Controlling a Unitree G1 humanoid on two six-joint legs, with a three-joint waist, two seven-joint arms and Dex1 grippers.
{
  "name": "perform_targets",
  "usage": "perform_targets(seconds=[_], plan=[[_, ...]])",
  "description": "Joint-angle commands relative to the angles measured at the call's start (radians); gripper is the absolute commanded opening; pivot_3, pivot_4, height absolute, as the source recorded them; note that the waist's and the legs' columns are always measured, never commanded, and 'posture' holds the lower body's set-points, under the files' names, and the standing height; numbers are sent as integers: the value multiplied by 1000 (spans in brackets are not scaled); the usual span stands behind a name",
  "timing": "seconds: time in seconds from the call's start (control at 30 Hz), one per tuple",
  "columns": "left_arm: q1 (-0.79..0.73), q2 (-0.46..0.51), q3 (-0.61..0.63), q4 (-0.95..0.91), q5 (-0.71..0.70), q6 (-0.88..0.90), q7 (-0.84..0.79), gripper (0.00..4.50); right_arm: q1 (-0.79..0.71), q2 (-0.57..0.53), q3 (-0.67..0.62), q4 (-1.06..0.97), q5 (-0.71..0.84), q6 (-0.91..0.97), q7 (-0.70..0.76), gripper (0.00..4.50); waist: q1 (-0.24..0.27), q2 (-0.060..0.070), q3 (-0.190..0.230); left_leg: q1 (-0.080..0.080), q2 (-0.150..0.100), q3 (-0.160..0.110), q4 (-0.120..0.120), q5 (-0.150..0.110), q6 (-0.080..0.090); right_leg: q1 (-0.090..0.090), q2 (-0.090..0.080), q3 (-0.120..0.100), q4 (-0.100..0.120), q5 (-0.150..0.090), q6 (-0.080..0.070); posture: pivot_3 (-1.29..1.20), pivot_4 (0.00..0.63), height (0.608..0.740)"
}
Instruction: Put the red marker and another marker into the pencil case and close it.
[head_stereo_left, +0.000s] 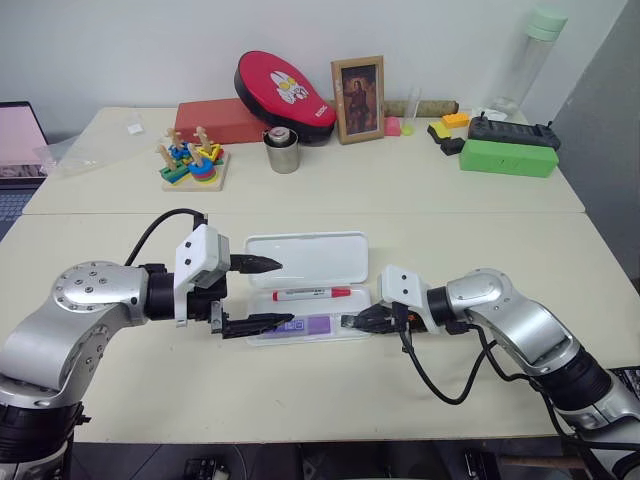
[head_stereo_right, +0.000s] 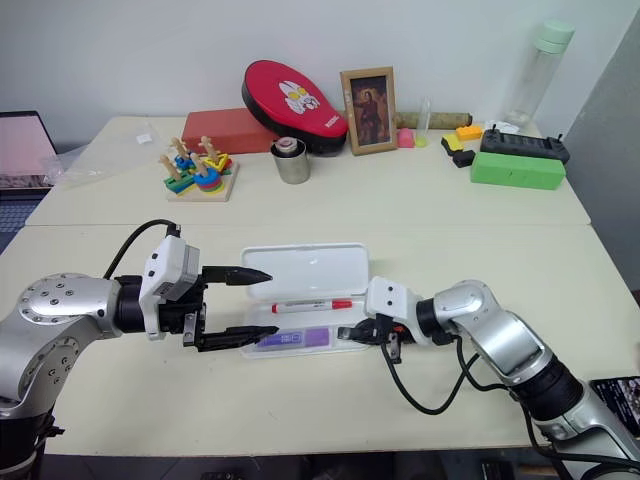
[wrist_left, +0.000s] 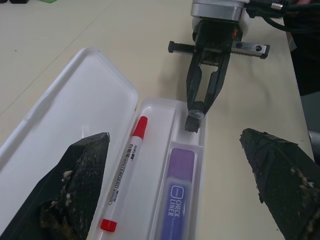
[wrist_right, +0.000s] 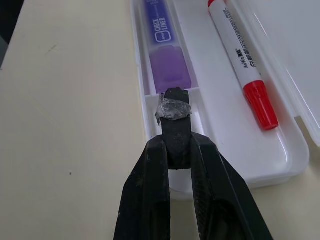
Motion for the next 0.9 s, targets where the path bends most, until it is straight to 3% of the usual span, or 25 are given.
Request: perform_targets(seconds=[0.03, 0.5, 0.6, 0.7, 0.8, 0.9], plan=[[1, 2, 3, -35, -17, 5, 11, 4500, -7, 6, -9, -15, -11, -20, 0, 1134, 0, 0, 0, 0, 0, 0, 0, 0, 0, 0, 0, 0, 0, 0, 0, 0, 150, 740], [27, -28, 37, -60, -46, 47, 96, 4500, -65, 14, -68, -16, 46, -16, 50, 4451, 0, 0, 0, 0, 0, 0, 0, 0, 0, 0, 0, 0, 0, 0, 0, 0, 150, 740], [57, -54, 100, -63, -54, 59, 168, 4500, -158, 65, -153, 30, 144, 36, 67, 4479, -4, 0, 0, 0, 1, 0, 0, 0, 0, 0, 0, 0, 0, 0, 0, 0, 150, 740], [100, -97, 167, -97, -82, 78, 251, 4500, -299, 140, -205, 189, 147, 39, 16, 4479, -9, 0, 0, 1, 1, 0, 0, 0, 0, 0, 1, 0, 1, 0, -1, 0, 150, 740], [142, -141, 237, -143, -125, 102, 331, 4500, -440, 219, -251, 398, 123, 9, -49, 3987, -14, 0, 0, 1, 1, 0, 1, 0, 0, 1, 1, 0, 0, 1, -1, 0, 150, 740], [176, -182, 310, -175, -146, 108, 411, 4500, -564, 286, -276, 623, 86, -41, -106, 3219, -8, 0, 0, 1, 2, -1, 1, 0, 0, 1, 2, 0, 1, 1, -1, 0, 150, 740]])
